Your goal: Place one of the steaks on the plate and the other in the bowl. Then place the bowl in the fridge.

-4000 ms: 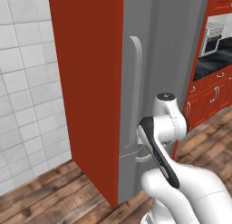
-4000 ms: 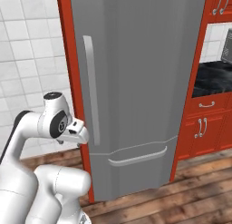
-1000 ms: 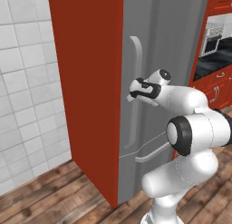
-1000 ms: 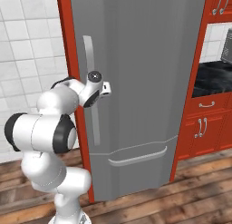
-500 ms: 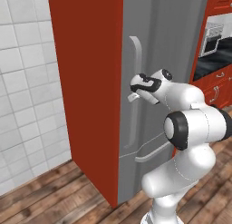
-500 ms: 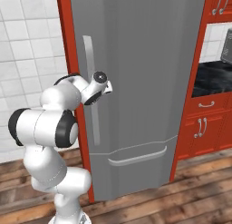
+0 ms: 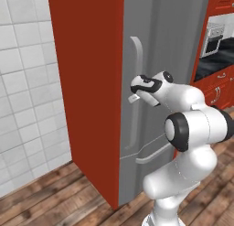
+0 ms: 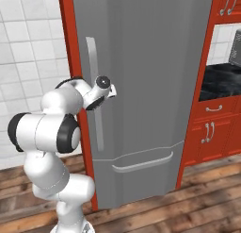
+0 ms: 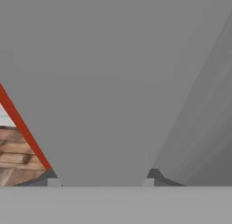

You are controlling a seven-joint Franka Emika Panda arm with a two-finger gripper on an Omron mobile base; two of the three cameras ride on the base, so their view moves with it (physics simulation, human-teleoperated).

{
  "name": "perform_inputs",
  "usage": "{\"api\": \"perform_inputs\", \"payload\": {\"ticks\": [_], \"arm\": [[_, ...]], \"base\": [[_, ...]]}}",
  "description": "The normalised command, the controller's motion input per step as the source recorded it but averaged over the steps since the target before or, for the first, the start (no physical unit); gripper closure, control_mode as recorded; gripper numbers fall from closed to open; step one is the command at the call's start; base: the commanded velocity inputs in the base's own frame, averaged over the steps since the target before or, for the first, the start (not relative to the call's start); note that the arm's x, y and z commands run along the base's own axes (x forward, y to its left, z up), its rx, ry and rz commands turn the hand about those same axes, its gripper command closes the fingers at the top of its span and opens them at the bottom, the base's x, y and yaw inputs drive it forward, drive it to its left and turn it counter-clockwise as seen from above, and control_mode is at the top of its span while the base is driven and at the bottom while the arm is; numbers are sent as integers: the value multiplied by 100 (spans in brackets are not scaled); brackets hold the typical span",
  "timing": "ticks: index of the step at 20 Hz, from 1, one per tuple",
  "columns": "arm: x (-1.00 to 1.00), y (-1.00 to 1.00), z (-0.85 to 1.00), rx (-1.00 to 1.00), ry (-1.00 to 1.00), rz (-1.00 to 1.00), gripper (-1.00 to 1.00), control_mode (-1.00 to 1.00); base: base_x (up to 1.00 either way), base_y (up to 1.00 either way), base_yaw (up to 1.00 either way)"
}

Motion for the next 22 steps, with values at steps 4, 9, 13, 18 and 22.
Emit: {"api": "perform_inputs", "payload": {"ticks": [4, 9, 13, 18, 22], "arm": [[-1, -6, 1, 0, 2, 0, 100, -100], [-25, -63, 20, 1, 2, 0, 100, -100], [-36, -100, 24, 4, 3, 0, 100, -100], [-49, -100, 38, 10, 3, 1, 100, -100], [-68, -100, 40, 12, 0, 6, 100, -100]], "base": [[0, 0, 0], [0, 0, 0], [0, 0, 0], [0, 0, 0], [0, 0, 0]]}}
